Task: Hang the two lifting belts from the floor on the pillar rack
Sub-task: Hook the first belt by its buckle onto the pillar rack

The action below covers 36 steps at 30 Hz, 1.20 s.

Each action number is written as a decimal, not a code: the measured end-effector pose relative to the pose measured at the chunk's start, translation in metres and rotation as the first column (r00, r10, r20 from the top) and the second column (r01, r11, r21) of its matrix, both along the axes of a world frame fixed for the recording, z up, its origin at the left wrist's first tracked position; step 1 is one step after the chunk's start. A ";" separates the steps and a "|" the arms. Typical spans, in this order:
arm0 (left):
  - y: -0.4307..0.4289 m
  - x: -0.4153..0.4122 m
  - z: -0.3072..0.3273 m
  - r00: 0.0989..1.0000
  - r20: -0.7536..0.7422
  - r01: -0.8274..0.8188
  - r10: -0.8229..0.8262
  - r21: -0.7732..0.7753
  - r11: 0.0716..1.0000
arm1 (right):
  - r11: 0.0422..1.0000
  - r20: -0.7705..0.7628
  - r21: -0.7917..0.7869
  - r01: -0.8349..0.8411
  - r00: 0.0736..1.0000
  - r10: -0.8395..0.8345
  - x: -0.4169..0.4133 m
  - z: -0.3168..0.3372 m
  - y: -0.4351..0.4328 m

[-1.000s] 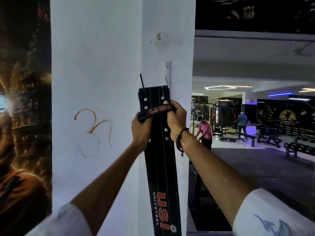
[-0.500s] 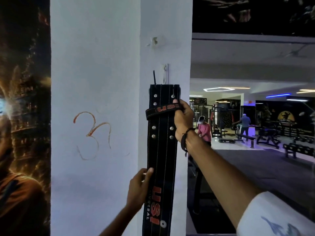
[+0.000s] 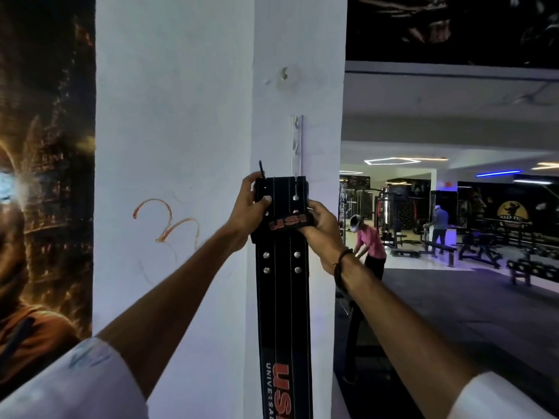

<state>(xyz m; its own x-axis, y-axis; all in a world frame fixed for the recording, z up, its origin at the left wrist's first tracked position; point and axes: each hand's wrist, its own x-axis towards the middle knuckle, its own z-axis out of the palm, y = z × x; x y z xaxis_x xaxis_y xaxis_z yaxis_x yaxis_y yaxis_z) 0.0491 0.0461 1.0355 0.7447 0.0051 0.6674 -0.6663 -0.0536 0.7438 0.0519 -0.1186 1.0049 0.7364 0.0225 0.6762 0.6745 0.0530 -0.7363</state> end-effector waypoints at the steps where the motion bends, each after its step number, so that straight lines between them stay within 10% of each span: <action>1: 0.001 0.002 -0.003 1.000 0.002 0.005 -0.005 -0.008 1.000 | 0.993 -0.017 -0.115 -0.037 0.999 0.036 -0.001 0.001 -0.005; 4: 0.000 0.005 -0.011 0.999 -0.015 0.027 -0.028 -0.054 0.998 | 0.933 -0.128 -0.299 -0.202 0.977 0.170 -0.002 0.008 -0.016; 8: -0.006 0.004 -0.010 0.999 -0.004 0.046 -0.046 -0.029 0.999 | 0.925 -0.216 0.005 -0.380 0.903 0.372 -0.005 0.019 -0.025; 18: -0.026 0.025 -0.057 0.982 0.176 -0.066 0.074 -0.055 0.996 | 0.940 -0.157 0.320 0.117 0.985 -0.069 0.015 -0.012 0.002; 36: -0.044 0.121 -0.068 0.969 0.156 -0.186 0.194 -0.062 0.981 | 0.917 0.164 -0.301 0.260 0.962 -0.219 0.092 -0.016 -0.033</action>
